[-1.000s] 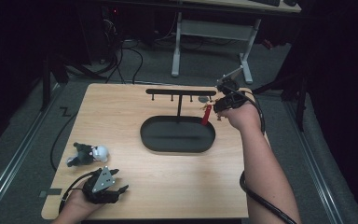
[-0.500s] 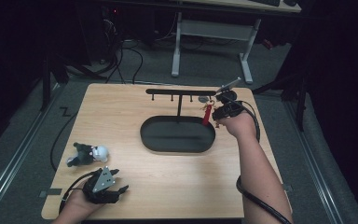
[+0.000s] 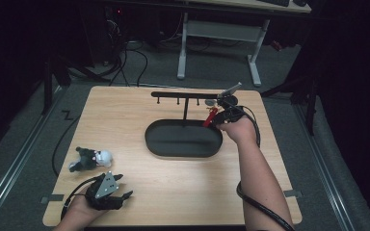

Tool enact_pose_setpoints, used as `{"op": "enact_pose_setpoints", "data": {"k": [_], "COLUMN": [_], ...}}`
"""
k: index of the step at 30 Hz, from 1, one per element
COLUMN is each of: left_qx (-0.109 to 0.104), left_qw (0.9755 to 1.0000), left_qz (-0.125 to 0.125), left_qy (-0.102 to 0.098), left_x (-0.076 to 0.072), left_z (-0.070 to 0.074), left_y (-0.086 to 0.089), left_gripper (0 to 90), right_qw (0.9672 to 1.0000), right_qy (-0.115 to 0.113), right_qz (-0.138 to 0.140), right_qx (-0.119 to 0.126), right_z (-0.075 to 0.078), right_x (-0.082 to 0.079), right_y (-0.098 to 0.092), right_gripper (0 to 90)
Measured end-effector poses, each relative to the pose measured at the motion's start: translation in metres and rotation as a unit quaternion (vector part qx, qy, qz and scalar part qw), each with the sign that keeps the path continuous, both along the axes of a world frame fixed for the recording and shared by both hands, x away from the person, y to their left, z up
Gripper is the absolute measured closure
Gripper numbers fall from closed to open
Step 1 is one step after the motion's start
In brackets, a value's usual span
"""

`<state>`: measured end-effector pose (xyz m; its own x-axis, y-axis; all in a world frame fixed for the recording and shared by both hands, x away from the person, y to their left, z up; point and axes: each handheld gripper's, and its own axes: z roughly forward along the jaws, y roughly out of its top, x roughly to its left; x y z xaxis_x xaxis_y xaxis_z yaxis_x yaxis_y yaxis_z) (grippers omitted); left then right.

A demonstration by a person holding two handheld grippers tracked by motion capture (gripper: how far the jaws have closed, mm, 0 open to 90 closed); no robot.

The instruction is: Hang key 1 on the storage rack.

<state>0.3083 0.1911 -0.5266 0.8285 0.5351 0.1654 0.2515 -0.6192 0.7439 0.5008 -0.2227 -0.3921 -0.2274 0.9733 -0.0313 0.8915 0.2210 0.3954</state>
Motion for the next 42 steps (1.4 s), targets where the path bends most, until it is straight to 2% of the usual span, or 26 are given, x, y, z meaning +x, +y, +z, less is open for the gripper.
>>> {"op": "enact_pose_setpoints", "data": {"k": [3,10,17,21,22,24,27,29,33,34,36,37,38,39,40,41,42], "left_qx": [0.001,0.001,-0.001,-0.002,-0.002,-0.004,-0.007,-0.006,-0.021,-0.025,-0.033,-0.035,-0.038,-0.039,-0.039,-0.041,-0.048], "left_qw": [1.0,1.0,1.0,1.0,1.0,1.0,0.9999,0.9998,0.9989,0.9986,0.9977,0.9973,0.9967,0.9962,0.9962,0.9947,0.9937], "left_qz": [-0.001,-0.002,0.001,0.003,0.005,0.008,0.014,0.02,0.041,0.047,0.059,0.064,0.07,0.075,0.075,0.092,0.1], "left_qy": [0.001,-0.002,-0.003,-0.001,-0.001,-0.001,-0.002,-0.005,-0.007,-0.009,-0.011,-0.012,-0.016,-0.017,-0.017,-0.022,-0.017], "left_x": [0.0,0.0,0.001,0.002,0.002,0.002,0.003,0.004,0.006,0.007,0.009,0.009,0.011,0.011,0.011,0.015,0.017], "left_z": [0.0,0.001,0.001,0.001,0.001,0.001,0.003,0.004,0.01,0.011,0.015,0.016,0.018,0.019,0.019,0.021,0.024], "left_y": [0.0,-0.002,-0.003,-0.003,-0.003,-0.002,0.0,0.002,0.011,0.014,0.019,0.021,0.025,0.027,0.027,0.033,0.038], "left_gripper": [31.7,31.7,31.7,32.0,32.2,32.5,33.4,33.6,34.2,34.3,35.9,36.5,37.0,38.2,38.9,40.7,43.4], "right_qw": [1.0,0.9998,0.9992,0.9975,0.9967,0.9945,0.9897,0.987,0.9812,0.979,0.9725,0.9731,0.9721,0.9708,0.9709,0.9701,0.9694], "right_qy": [-0.003,-0.013,-0.034,-0.061,-0.073,-0.092,-0.131,-0.149,-0.171,-0.18,-0.205,-0.194,-0.2,-0.212,-0.214,-0.214,-0.213], "right_qz": [-0.002,0.006,0.014,0.019,0.021,0.02,0.014,0.02,0.015,0.013,0.011,0.018,0.025,0.031,0.027,0.019,0.017], "right_qx": [0.001,0.01,0.016,0.029,0.029,0.044,0.057,0.057,0.088,0.094,0.11,0.122,0.121,0.108,0.104,0.112,0.122], "right_z": [0.002,0.007,-0.01,-0.025,-0.03,-0.039,-0.054,-0.065,-0.096,-0.103,-0.114,-0.114,-0.113,-0.111,-0.111,-0.111,-0.112], "right_x": [-0.002,-0.025,-0.063,-0.091,-0.098,-0.113,-0.139,-0.153,-0.188,-0.196,-0.212,-0.215,-0.217,-0.22,-0.221,-0.221,-0.22], "right_y": [-0.001,-0.009,-0.026,-0.032,-0.033,-0.036,-0.038,-0.039,-0.039,-0.039,-0.044,-0.046,-0.046,-0.048,-0.049,-0.052,-0.054], "right_gripper": [33.2,32.4,32.6,33.1,33.2,33.2,33.8,34.2,35.0,35.3,36.6,35.0,35.9,36.7,37.0,37.2,37.0]}}
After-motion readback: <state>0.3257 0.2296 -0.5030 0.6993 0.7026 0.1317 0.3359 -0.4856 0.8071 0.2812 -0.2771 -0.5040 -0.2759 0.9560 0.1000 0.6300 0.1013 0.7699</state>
